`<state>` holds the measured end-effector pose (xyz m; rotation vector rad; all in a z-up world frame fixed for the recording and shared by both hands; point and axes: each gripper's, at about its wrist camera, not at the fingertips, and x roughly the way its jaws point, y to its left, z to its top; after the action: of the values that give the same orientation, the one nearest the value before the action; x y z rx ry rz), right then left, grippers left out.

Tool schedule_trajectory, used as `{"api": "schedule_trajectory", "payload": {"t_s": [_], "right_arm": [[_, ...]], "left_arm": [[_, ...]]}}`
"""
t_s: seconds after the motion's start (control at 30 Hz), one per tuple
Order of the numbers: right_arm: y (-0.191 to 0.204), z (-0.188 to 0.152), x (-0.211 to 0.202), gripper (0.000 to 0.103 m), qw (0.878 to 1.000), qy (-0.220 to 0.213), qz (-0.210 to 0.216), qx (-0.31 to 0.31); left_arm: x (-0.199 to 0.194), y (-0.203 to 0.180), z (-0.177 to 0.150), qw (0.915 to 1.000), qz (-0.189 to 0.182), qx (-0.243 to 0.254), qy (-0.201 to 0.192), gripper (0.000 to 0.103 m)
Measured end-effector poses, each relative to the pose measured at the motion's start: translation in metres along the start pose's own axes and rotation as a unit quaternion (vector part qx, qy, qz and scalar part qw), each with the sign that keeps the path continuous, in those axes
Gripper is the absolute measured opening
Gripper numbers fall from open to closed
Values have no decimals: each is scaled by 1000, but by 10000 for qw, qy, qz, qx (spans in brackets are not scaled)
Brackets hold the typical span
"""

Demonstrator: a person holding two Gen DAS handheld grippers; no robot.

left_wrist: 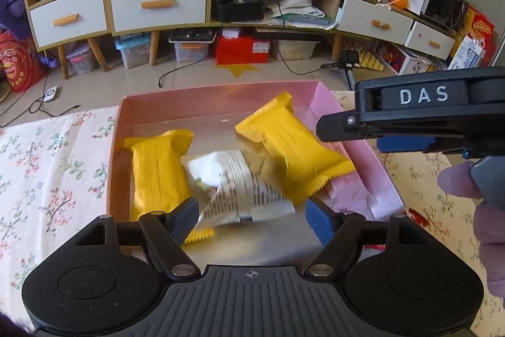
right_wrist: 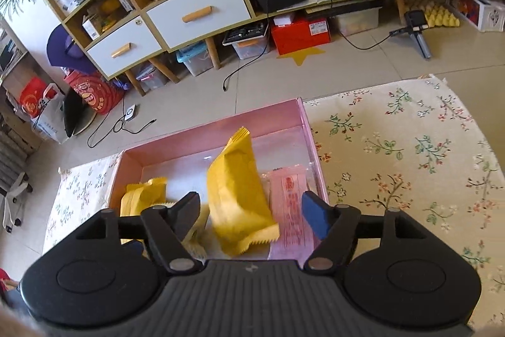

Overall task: Organize snacks
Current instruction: 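Lift both packets into the pink box and open both tools, then withdraw both tools from the box toward the remaining snacks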

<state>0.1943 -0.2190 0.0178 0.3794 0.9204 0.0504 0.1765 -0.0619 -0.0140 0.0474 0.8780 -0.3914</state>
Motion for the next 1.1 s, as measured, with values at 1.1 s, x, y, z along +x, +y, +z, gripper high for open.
{"api": "schedule_trajectory", "payload": {"t_s": [1.1], "right_arm": [[6, -100, -94, 102, 9933, -246, -620, -943]], "left_arm": [[-102, -14, -87, 9995, 141, 267, 121, 99]]}}
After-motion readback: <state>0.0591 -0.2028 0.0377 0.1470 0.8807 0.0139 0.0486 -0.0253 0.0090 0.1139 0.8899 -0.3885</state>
